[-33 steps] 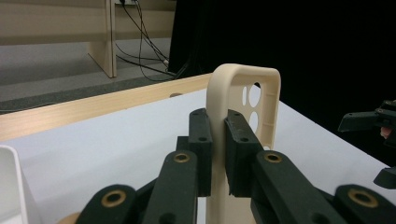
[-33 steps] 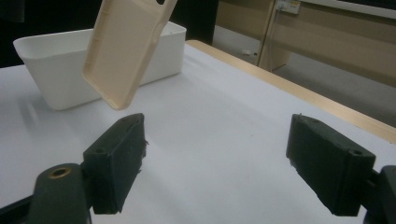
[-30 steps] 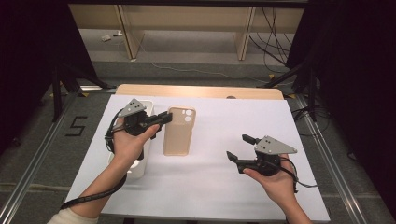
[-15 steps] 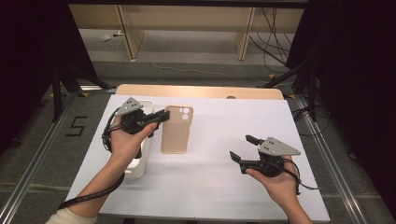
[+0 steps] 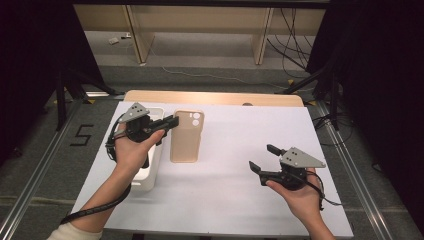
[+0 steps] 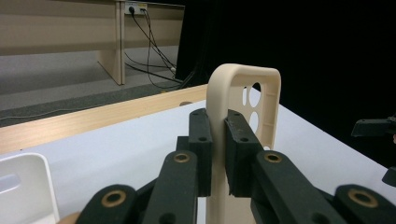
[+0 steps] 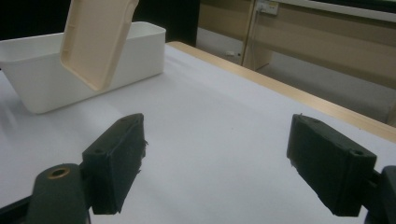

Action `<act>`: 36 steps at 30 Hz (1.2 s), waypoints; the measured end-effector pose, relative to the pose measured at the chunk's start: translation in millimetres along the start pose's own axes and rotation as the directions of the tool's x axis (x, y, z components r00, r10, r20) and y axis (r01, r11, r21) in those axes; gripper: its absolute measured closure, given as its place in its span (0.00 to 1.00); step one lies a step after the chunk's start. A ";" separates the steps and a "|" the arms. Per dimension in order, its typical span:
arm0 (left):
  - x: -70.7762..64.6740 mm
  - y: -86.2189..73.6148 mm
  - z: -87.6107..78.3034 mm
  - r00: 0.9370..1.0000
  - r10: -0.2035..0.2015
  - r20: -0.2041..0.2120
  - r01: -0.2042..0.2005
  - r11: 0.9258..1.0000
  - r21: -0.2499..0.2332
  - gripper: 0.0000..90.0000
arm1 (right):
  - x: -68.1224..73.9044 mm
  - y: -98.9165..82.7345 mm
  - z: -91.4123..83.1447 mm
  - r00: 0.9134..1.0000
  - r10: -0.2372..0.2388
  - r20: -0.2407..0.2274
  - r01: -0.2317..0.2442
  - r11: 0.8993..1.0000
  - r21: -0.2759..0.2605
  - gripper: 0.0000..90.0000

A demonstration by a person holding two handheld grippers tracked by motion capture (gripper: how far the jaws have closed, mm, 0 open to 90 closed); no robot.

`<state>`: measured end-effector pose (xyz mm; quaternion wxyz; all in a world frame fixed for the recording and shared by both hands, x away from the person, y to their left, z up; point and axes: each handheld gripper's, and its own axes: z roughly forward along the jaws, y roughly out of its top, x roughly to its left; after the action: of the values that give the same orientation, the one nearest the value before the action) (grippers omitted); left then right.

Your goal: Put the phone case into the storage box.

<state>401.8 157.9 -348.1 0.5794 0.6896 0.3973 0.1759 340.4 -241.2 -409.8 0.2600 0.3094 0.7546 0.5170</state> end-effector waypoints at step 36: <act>25.8 10.7 -14.7 0.997 0.010 -0.072 -0.013 0.999 -0.034 0.91 | -0.1 -2.0 -0.3 0.999 0.009 0.031 -0.008 1.000 -0.020 0.23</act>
<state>411.2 186.8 -339.7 0.5757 0.6748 0.4108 0.2108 339.9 -242.0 -411.6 0.2728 0.3181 0.7437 0.5208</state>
